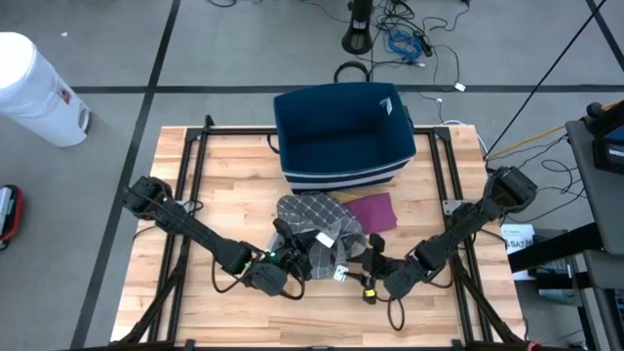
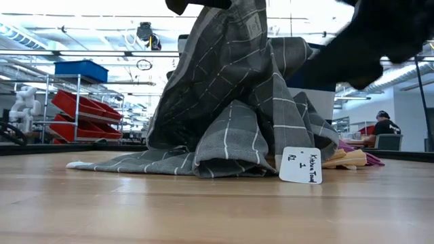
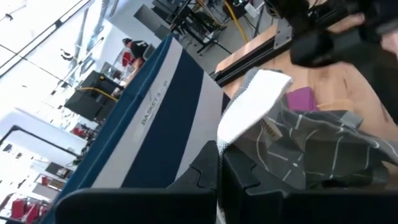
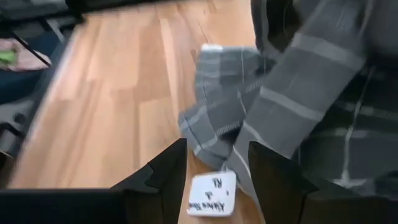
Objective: Fold towel
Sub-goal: Fold the gray towel
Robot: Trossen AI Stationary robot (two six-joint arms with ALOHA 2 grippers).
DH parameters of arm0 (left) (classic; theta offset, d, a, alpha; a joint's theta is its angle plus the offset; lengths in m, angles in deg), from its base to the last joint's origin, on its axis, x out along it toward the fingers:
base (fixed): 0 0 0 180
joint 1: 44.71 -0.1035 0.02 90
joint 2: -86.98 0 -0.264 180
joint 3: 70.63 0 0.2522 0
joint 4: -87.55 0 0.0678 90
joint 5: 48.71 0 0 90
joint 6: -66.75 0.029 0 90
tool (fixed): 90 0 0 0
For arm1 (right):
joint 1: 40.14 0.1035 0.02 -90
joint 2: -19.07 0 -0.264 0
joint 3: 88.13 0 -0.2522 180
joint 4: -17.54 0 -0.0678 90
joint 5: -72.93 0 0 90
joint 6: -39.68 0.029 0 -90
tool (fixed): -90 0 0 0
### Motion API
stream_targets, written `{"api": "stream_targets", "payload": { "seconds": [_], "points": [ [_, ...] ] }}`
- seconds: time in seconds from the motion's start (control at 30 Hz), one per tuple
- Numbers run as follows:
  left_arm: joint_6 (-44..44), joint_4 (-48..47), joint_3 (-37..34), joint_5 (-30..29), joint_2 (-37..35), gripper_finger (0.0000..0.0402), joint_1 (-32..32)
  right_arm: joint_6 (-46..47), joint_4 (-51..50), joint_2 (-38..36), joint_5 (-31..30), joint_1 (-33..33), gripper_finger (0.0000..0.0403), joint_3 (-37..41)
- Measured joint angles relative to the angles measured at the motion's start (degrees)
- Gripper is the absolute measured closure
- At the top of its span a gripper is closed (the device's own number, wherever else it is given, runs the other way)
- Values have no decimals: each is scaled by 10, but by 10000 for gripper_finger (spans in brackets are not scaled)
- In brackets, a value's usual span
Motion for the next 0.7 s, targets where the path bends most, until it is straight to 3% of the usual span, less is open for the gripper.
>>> {"api": "stream_targets", "payload": {
  "seconds": [0.13,0.43,0.57,0.7],
  "points": [
    [-1,1,0,10,0,401,-1,5,40,43,-16,0,245,0],
    [-1,1,0,17,0,401,0,5,79,105,-148,-6,245,-28],
    [-1,1,0,22,0,401,0,7,-9,139,-176,-18,245,-82],
    [-1,1,0,22,0,401,2,80,-156,160,-201,-28,245,-126]
  ]
}}
